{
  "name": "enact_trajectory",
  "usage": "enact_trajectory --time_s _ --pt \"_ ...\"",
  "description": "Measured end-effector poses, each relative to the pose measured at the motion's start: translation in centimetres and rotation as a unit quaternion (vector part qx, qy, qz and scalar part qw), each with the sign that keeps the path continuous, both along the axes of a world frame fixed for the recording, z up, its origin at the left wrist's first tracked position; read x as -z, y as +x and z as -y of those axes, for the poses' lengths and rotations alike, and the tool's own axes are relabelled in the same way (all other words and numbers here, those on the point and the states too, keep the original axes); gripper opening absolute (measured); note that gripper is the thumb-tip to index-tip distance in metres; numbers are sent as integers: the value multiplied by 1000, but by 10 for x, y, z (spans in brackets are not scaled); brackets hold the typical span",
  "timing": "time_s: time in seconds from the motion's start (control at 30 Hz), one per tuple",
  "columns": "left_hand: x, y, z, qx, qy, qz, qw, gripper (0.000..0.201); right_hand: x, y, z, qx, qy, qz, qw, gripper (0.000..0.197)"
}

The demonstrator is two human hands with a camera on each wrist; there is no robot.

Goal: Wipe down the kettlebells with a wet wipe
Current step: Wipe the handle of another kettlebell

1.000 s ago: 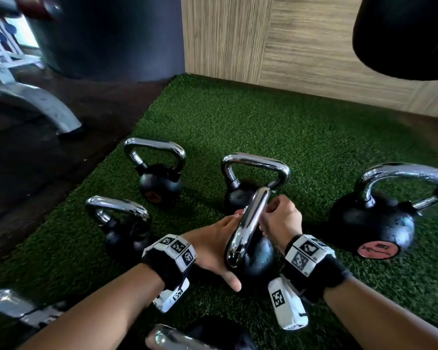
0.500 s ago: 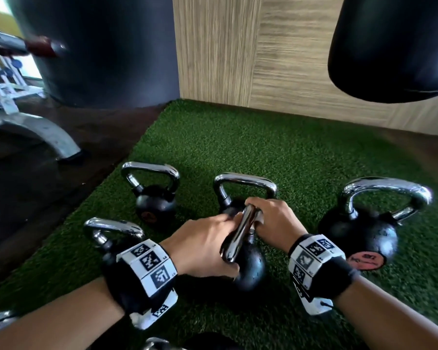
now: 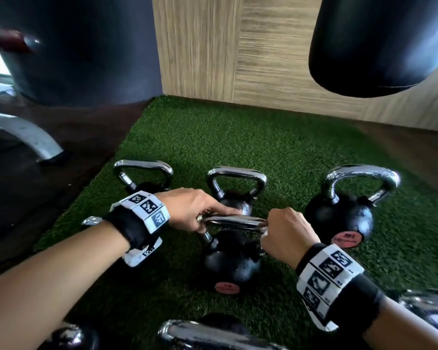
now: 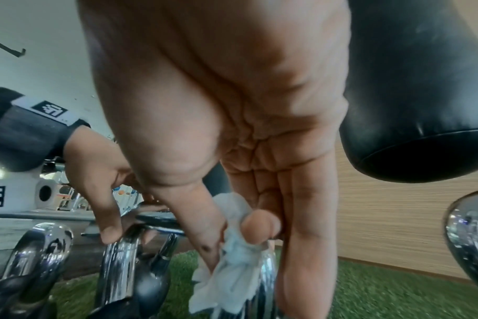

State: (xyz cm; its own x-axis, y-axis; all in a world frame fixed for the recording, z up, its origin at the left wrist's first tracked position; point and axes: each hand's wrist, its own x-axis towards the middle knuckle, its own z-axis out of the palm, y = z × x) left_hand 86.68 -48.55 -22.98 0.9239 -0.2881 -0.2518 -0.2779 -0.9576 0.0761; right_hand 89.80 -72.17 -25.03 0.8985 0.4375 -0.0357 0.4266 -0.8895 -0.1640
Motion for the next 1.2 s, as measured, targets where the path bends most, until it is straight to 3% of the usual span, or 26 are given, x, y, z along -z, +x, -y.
enact_trajectory --time_s 0.17,0.27,0.37,0.43,0.6,0.73,0.9,1.1,1.2 --pt "6 -9 -7 1 -39 38 999 86 -12 -5 -2 34 2 -32 999 13" --pt "2 -15 -2 49 -93 92 990 73 -25 -11 6 46 7 -41 998 19" --pt "-7 -21 9 88 -233 172 953 40 -38 -27 15 69 38 -28 996 20" --pt "-15 -22 15 101 -301 205 926 29 -48 -39 18 91 32 -13 995 23" --pt "-30 -36 21 34 -389 178 903 31 -72 -77 12 142 41 2 989 23" --pt "-5 -71 9 -39 -417 111 901 45 -80 -117 4 100 -51 -83 990 35" --pt "43 -109 -4 -83 -359 26 929 49 -83 -131 6 -17 -102 -149 983 38" --pt "63 -146 -12 -174 -218 -60 958 46 -72 -129 21 -137 -13 -176 975 25" --pt "71 -175 -9 -225 -195 -100 949 64 -68 -128 30 -128 48 -181 974 20"
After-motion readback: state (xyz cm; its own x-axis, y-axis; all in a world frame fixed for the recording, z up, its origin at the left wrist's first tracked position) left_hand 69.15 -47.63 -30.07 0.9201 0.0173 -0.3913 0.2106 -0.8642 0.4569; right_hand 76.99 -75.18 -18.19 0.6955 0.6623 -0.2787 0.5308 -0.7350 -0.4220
